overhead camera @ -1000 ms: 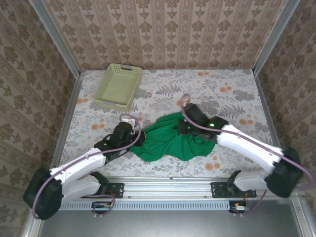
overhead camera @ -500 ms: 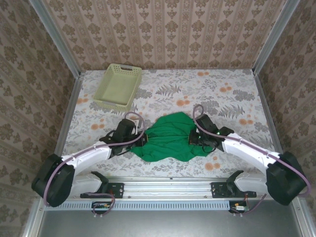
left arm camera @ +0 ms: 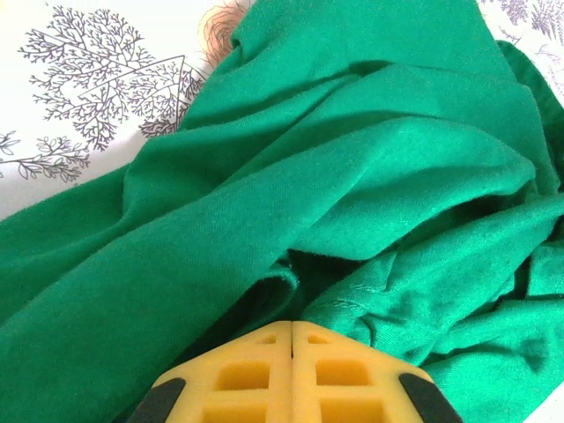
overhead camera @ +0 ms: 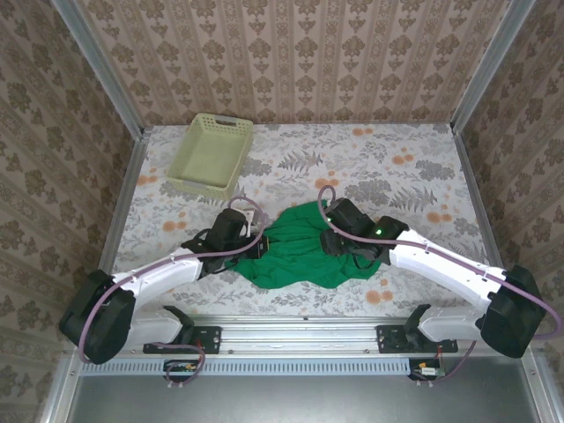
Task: Fold the inside-out t-shirt
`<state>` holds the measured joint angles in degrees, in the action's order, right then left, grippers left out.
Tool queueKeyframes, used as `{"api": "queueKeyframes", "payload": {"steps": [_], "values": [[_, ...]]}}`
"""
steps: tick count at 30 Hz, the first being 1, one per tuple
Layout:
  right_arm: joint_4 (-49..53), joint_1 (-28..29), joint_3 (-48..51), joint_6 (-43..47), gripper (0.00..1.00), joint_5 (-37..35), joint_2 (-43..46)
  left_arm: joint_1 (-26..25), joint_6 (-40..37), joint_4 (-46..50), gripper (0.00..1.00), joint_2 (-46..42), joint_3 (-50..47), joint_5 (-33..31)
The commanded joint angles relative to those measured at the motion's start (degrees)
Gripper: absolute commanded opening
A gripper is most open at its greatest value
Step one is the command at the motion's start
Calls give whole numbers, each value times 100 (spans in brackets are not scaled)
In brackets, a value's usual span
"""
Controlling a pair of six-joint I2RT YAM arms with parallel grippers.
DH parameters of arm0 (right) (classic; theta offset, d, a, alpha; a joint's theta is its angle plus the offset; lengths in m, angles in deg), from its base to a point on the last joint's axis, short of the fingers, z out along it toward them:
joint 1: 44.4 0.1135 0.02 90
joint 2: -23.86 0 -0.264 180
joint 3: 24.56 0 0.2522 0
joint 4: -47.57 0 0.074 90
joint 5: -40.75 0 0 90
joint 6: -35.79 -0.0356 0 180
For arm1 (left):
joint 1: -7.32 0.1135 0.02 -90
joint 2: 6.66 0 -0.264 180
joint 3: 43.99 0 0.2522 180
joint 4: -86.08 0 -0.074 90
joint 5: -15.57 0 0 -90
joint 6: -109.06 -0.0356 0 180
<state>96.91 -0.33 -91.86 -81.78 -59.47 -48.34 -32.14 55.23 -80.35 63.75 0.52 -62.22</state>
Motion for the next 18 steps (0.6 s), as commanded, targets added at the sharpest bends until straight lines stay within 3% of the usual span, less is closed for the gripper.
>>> {"api": "queueKeyframes", "payload": {"steps": [1, 9, 18], "values": [[351, 76, -213, -54, 43, -173, -398, -59, -118, -8, 0, -47, 165, -43], [402, 90, -618, 93, 42, -332, -1353, -74, -129, 31, 0, -71, 195, -69], [459, 363, -634, 172, 42, 6, -1634, -78, -101, 115, 0, -20, 228, -249]]}}
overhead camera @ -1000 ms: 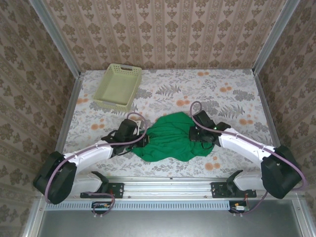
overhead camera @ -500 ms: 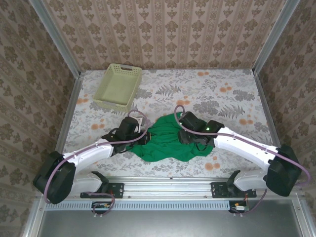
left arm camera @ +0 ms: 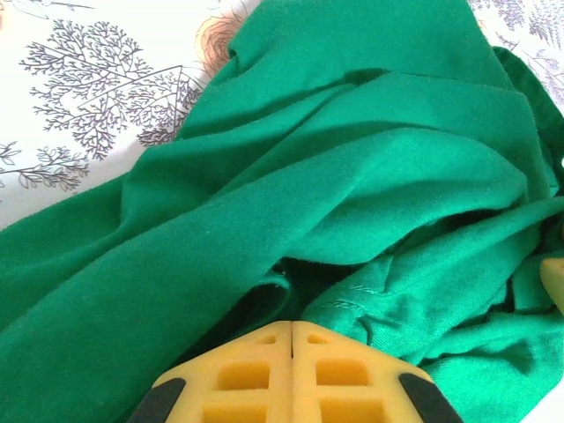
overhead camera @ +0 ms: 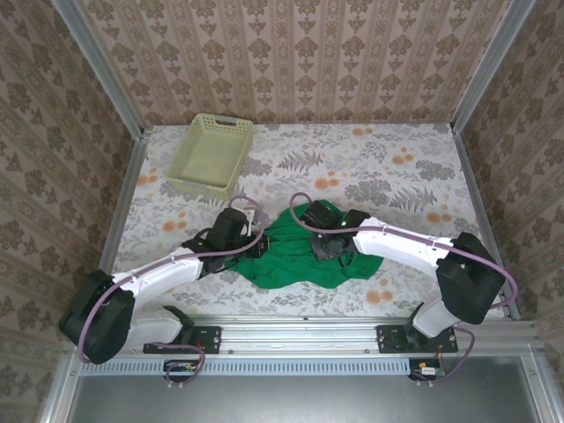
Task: Fold the inside-out t-shirt
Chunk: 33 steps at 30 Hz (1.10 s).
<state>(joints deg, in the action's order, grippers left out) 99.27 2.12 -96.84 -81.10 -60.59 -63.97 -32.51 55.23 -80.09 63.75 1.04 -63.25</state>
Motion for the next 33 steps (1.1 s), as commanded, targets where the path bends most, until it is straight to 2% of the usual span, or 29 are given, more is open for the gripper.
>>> {"api": "queueKeyframes", "payload": {"steps": [1, 8, 12, 15, 18, 22, 26, 29, 33], "values": [[240, 148, -133, 109, 42, 119, -92, -27, -101, 98, 0, 2, 193, -164], [570, 283, -213, 141, 40, -202, -290, -25, -69, 142, 0, 87, 322, -178], [637, 331, -205, 44, 15, -445, -2, -22, -57, 193, 0, 60, 315, -219], [507, 402, -60, 135, 4, -147, 672, 3, -43, 364, 0, 65, 348, -336], [439, 454, 279, 234, 0, 193, 1619, 23, -71, 608, 0, 104, 440, -489], [539, 445, 947, 3, 0, 9, 2720, 16, -109, 510, 0, 38, 437, -386], [306, 394, 1974, -734, 0, -192, 3478, -48, -109, 299, 0, -3, 428, -185], [34, 375, 2455, -1169, 13, -206, 3563, -209, -163, 199, 0, 71, 450, -119], [269, 388, 2075, -993, 30, -444, 3390, -476, -250, 133, 0, 166, 510, -51]]}}
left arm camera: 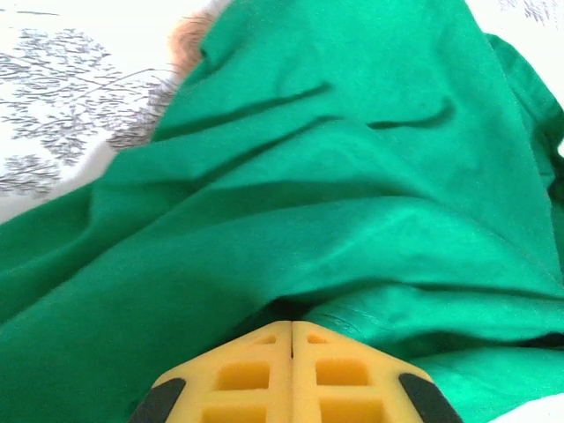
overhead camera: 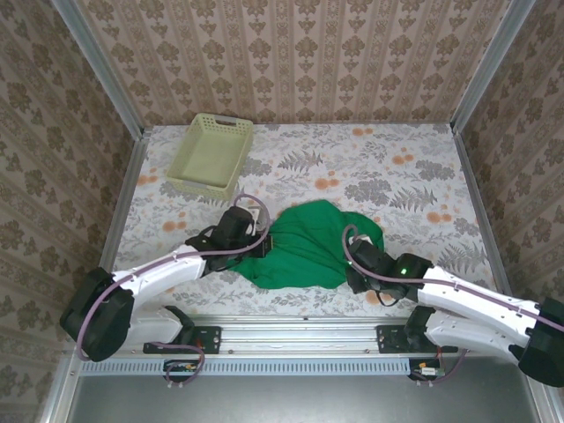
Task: Fold the inside-out t-shirt
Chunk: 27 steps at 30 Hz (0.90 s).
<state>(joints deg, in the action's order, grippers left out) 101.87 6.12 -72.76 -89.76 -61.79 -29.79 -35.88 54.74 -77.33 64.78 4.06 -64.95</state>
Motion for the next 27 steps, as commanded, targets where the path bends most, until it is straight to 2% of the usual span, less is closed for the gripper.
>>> {"api": "queueKeyframes", "payload": {"steps": [1, 5, 14, 19, 23, 27], "values": [[98, -16, -502, -22, 33, -367, -63, -201, -225, -142, 0, 64, 210, 113], [214, 145, -1138, 335, 35, -193, -366, -404, -299, -160, 0, -27, 172, 85], [-689, 729, -1676, 92, 30, 440, -1975, -509, -194, -283, 0, -380, -199, 55], [-856, 577, -1932, -94, 27, 176, -2891, -573, -141, -321, 0, -438, -351, 61], [-1090, 158, -1932, -125, 24, 201, -3279, -683, -88, -369, 0, -438, -452, 71], [-1065, 70, -2005, -7, 23, 35, -3635, -817, -19, -422, 0, -462, -573, 16]]}}
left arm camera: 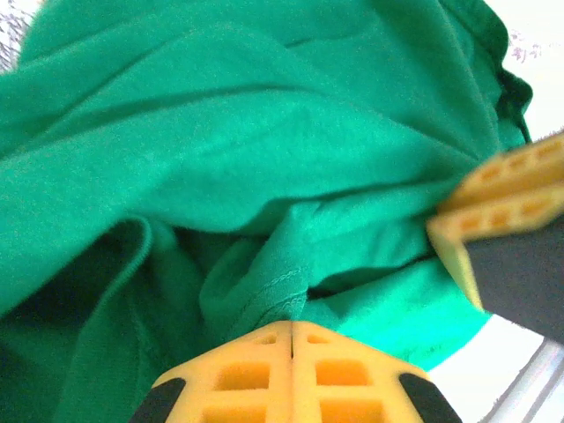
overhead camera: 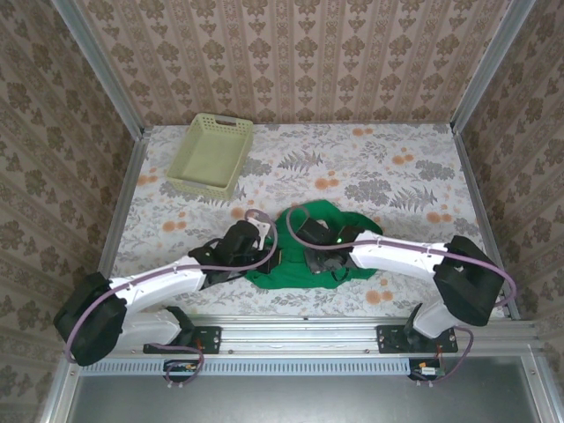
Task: Fold the inside-out t-shirt
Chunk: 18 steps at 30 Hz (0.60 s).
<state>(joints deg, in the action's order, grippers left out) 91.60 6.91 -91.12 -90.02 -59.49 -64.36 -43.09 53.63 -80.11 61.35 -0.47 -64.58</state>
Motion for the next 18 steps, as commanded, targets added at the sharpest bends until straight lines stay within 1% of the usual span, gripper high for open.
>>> {"api": "queueKeyframes", "payload": {"steps": [1, 4, 7, 12, 13, 18], "values": [[11, -11, -184, 22, 23, -329, -219, -123, 101, -160, 0, -134, -153, -37], [14, -14, -71, 35, 29, -494, -126, -172, 163, -215, 0, -198, -265, -108], [-136, 21, 131, 72, 32, -342, 52, -177, 187, -261, 0, -234, -333, -157], [15, 291, 281, 206, 42, -336, -23, -178, 134, -207, 0, -227, -270, -252], [197, 345, 314, 206, 44, -344, -41, -179, 129, -188, 0, -231, -256, -271], [307, 690, 581, 263, 60, -386, 108, -166, 103, -157, 0, -196, -234, -351]]}}
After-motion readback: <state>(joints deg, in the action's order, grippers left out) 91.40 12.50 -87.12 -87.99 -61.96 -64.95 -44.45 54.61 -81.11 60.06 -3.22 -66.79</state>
